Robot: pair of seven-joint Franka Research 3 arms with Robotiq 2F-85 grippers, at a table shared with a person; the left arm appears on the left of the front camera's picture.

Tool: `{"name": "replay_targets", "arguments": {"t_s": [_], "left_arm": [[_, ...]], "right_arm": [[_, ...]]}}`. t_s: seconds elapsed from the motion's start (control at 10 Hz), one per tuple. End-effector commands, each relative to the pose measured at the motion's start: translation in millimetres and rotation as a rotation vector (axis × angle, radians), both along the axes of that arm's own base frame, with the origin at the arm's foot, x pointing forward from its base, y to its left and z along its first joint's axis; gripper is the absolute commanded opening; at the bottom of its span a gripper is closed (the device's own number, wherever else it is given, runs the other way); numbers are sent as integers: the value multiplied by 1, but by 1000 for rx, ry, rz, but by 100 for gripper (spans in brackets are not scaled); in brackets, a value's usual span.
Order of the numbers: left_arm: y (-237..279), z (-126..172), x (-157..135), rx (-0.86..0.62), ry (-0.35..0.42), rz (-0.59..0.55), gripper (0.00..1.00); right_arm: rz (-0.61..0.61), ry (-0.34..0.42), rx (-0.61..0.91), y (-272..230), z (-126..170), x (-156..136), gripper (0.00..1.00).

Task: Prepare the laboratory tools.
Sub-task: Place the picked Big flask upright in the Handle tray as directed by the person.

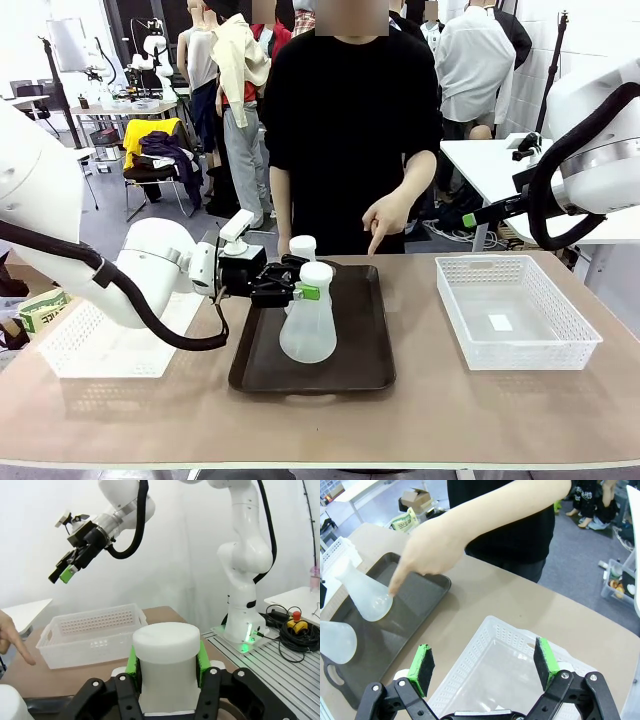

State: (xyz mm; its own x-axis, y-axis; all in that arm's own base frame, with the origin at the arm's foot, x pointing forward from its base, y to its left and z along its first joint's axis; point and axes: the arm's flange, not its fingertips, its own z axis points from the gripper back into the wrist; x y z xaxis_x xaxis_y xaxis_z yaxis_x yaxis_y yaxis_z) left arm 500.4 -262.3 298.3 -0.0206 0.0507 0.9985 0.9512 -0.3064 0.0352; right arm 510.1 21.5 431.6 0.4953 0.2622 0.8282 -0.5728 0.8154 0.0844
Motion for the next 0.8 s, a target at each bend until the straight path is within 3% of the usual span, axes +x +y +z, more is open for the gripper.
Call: {"name": "replay_targets", "arguments": {"t_s": [0.0, 0.2, 0.7], "left_arm": [[0, 4, 3, -5, -26, 8, 0], [2, 2, 4, 0, -12, 16, 0], [5, 0, 5, 41, 8, 12, 95]], "right_arm": [[1, 4, -8, -1, 1, 0, 100], [1, 4, -8, -1, 1, 0, 100], [1, 4, -8, -1, 1, 0, 100]]}}
